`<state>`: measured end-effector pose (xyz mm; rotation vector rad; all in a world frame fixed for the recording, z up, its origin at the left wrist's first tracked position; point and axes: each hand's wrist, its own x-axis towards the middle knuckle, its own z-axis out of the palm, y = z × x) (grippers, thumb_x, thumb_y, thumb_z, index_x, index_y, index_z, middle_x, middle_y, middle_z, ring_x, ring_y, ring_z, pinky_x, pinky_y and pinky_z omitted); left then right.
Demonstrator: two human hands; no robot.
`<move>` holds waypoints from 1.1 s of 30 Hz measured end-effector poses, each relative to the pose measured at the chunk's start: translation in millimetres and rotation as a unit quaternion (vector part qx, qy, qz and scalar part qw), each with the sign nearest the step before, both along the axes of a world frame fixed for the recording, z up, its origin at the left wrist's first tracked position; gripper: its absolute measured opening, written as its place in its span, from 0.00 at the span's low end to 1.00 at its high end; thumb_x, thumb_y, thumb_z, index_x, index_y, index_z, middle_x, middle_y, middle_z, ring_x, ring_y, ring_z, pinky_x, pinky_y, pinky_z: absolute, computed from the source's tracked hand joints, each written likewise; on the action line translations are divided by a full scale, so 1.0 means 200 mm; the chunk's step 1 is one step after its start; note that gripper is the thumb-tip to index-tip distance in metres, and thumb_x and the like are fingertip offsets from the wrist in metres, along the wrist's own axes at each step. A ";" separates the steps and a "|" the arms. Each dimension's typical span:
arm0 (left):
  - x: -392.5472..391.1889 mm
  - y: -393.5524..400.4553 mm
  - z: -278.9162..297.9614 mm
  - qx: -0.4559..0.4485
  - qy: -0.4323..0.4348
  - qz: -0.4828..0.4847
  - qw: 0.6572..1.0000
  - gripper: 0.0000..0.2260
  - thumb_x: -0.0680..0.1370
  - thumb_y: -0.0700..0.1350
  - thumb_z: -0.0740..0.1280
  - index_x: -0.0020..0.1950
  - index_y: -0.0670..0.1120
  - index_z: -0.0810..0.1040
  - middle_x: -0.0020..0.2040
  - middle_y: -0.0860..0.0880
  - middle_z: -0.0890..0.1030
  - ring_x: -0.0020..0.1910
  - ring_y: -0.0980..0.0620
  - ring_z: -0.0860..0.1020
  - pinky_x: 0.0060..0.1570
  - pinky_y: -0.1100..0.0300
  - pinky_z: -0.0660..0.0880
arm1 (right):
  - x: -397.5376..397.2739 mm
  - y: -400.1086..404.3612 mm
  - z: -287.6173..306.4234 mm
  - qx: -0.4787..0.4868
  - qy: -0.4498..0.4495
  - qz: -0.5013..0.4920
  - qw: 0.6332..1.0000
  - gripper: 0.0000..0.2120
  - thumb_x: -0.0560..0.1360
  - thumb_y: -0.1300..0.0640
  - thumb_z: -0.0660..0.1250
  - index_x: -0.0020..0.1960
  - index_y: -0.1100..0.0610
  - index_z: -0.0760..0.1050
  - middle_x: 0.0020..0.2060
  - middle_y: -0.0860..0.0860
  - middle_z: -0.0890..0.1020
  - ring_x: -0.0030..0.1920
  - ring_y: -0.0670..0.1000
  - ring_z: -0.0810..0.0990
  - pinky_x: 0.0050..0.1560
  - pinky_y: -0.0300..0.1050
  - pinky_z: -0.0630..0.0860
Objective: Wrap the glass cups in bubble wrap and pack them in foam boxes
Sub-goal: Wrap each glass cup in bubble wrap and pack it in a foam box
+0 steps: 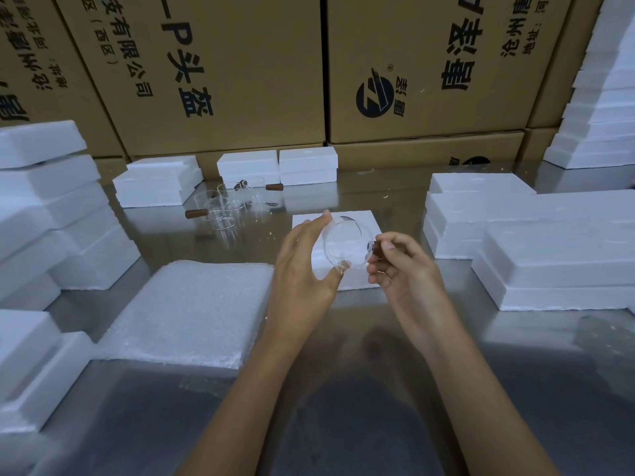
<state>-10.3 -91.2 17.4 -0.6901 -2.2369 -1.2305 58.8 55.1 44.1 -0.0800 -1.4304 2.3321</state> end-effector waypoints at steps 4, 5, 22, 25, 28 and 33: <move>0.01 0.01 0.00 0.021 -0.023 -0.012 0.999 0.32 0.73 0.47 0.78 0.72 0.62 0.68 0.69 0.67 0.69 0.66 0.74 0.63 0.61 0.77 0.60 | -0.01 0.01 -0.01 0.007 0.004 0.000 1.000 0.06 0.80 0.65 0.63 0.52 0.59 0.78 0.42 0.55 0.79 0.38 0.52 0.78 0.39 0.41 0.76; 0.02 0.01 0.01 0.030 -0.030 -0.013 0.999 0.31 0.73 0.48 0.78 0.71 0.63 0.69 0.68 0.67 0.69 0.65 0.74 0.64 0.60 0.76 0.60 | -0.01 0.01 -0.01 0.011 0.006 -0.001 1.000 0.07 0.80 0.65 0.63 0.52 0.59 0.78 0.42 0.55 0.80 0.38 0.52 0.78 0.39 0.41 0.76; 0.08 0.04 0.06 0.045 -0.015 0.026 0.999 0.28 0.66 0.66 0.74 0.62 0.66 0.66 0.55 0.69 0.71 0.56 0.64 0.71 0.53 0.64 0.71 | -0.02 0.00 -0.05 0.123 -0.084 -0.108 0.983 0.13 0.81 0.48 0.66 0.48 0.55 0.84 0.28 0.50 0.79 0.27 0.45 0.74 0.29 0.36 0.72; 0.09 0.04 0.06 0.029 -0.004 0.037 0.999 0.27 0.68 0.64 0.73 0.62 0.66 0.65 0.54 0.73 0.69 0.55 0.65 0.70 0.53 0.59 0.74 | -0.03 -0.01 -0.04 0.129 -0.115 -0.090 0.981 0.15 0.80 0.47 0.66 0.46 0.57 0.84 0.28 0.51 0.79 0.27 0.47 0.73 0.28 0.37 0.71; 0.09 0.04 0.06 0.014 0.006 0.035 0.999 0.27 0.69 0.65 0.71 0.65 0.63 0.67 0.51 0.72 0.69 0.52 0.63 0.69 0.56 0.56 0.75 | -0.04 0.00 -0.03 0.094 -0.143 -0.034 0.985 0.17 0.80 0.49 0.65 0.41 0.59 0.83 0.28 0.55 0.80 0.26 0.50 0.73 0.26 0.39 0.70; 0.07 0.03 0.06 0.001 -0.019 0.019 1.000 0.29 0.70 0.65 0.68 0.69 0.60 0.68 0.52 0.69 0.70 0.54 0.65 0.68 0.58 0.58 0.72 | -0.04 0.01 -0.04 0.095 -0.158 0.030 0.982 0.19 0.80 0.49 0.63 0.35 0.55 0.84 0.28 0.56 0.79 0.24 0.50 0.71 0.27 0.41 0.69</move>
